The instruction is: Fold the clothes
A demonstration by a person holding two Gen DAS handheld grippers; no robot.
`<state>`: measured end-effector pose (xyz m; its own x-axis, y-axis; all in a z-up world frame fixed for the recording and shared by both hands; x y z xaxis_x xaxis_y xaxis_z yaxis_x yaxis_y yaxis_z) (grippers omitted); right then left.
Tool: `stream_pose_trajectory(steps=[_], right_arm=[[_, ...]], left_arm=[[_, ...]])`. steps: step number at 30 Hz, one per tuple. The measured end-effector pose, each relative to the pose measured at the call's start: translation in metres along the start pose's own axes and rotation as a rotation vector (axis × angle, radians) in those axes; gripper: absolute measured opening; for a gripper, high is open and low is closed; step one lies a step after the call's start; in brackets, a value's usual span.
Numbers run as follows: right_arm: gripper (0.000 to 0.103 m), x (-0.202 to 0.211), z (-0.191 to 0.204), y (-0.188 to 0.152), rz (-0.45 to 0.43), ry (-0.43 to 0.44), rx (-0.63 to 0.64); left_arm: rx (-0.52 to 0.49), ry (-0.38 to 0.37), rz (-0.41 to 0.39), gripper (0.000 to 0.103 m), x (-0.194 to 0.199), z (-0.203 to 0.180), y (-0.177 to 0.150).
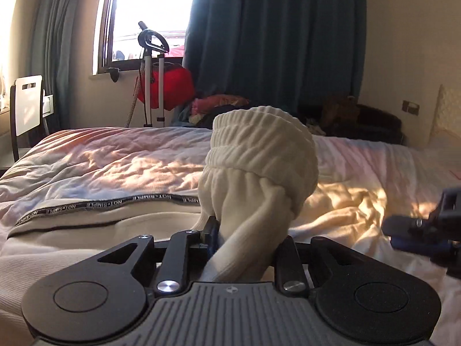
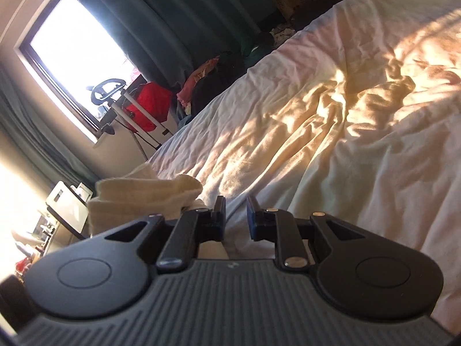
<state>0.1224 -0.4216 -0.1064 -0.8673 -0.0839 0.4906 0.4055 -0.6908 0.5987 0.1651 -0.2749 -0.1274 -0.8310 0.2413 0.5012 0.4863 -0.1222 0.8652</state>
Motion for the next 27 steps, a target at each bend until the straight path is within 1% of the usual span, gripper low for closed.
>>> stream_pose_trajectory(steps=[1,2,4,5,6,7,8,9,10,11,12,14,16,19,21,23,25,26,27], right_arm=[[0.02,0.0,0.0,0.0,-0.001,0.008,0.005],[0.02,-0.001,0.001,0.0,0.004,0.037,-0.005],[0.02,-0.002,0.003,0.0,0.015,0.095,-0.025],[0.02,-0.003,0.004,0.0,0.021,0.125,-0.035],[0.02,-0.004,0.006,0.0,0.032,0.166,-0.041],[0.021,-0.004,0.009,-0.001,0.043,0.206,-0.046],[0.03,-0.004,0.014,-0.001,0.049,0.241,-0.039],[0.037,-0.004,0.018,-0.002,0.052,0.272,-0.038],[0.062,-0.003,0.021,-0.003,0.055,0.302,-0.036],[0.089,-0.002,0.023,-0.004,0.051,0.318,-0.043],[0.095,-0.001,0.025,-0.005,0.047,0.334,-0.049],[0.094,0.0,0.025,-0.006,0.051,0.312,-0.048],[0.094,-0.003,0.022,-0.008,0.068,0.276,-0.06],[0.095,-0.013,0.006,-0.015,0.131,0.223,-0.142],[0.095,-0.021,-0.003,-0.021,0.176,0.204,-0.2],[0.095,-0.028,-0.002,-0.026,0.193,0.192,-0.177],[0.095,-0.036,0.009,-0.031,0.204,0.162,-0.099],[0.095,-0.04,0.015,-0.033,0.209,0.148,-0.061],[0.095,-0.047,0.015,-0.037,0.219,0.14,-0.067]], left_arm=[[-0.014,0.004,-0.003,0.03,0.0,-0.001,-0.004],[-0.024,0.002,0.008,0.034,-0.002,0.002,-0.005],[-0.026,-0.061,0.046,0.043,-0.002,0.016,-0.007],[-0.025,-0.098,0.065,0.057,0.0,0.023,-0.008],[-0.024,-0.135,0.085,0.08,0.001,0.03,-0.009],[-0.023,-0.175,0.079,0.088,0.006,0.038,-0.009],[-0.022,-0.217,0.061,0.09,0.014,0.047,-0.009],[-0.032,-0.235,0.045,0.091,0.022,0.052,-0.009],[-0.048,-0.23,0.039,0.091,0.029,0.055,-0.009],[-0.064,-0.22,0.037,0.091,0.037,0.058,-0.01],[-0.071,-0.214,0.037,0.091,0.045,0.064,-0.01],[-0.077,-0.207,0.041,0.092,0.06,0.076,-0.012],[-0.093,-0.177,0.044,0.092,0.081,0.087,-0.016],[-0.16,-0.101,0.047,0.092,0.11,0.101,-0.021],[-0.216,-0.068,0.049,0.095,0.126,0.109,-0.027],[-0.284,-0.055,0.043,0.096,0.135,0.117,-0.037],[-0.328,-0.022,0.031,0.097,0.149,0.121,-0.049],[-0.333,-0.002,0.031,0.097,0.151,0.125,-0.054],[-0.324,0.013,0.033,0.097,0.15,0.13,-0.057]])
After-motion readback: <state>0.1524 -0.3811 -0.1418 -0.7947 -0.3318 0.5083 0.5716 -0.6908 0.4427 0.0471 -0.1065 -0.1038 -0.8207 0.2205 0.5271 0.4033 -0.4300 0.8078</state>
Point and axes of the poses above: each gripper's, at about its wrist camera, not at the fingertips, and x roughly against the way its jaws point, z to its left, y to its top, the point moved 4 cm from there along -x, roughly the way its jaws point, and after that the axes turned 4 degrees about z, right-handed, at the moved point
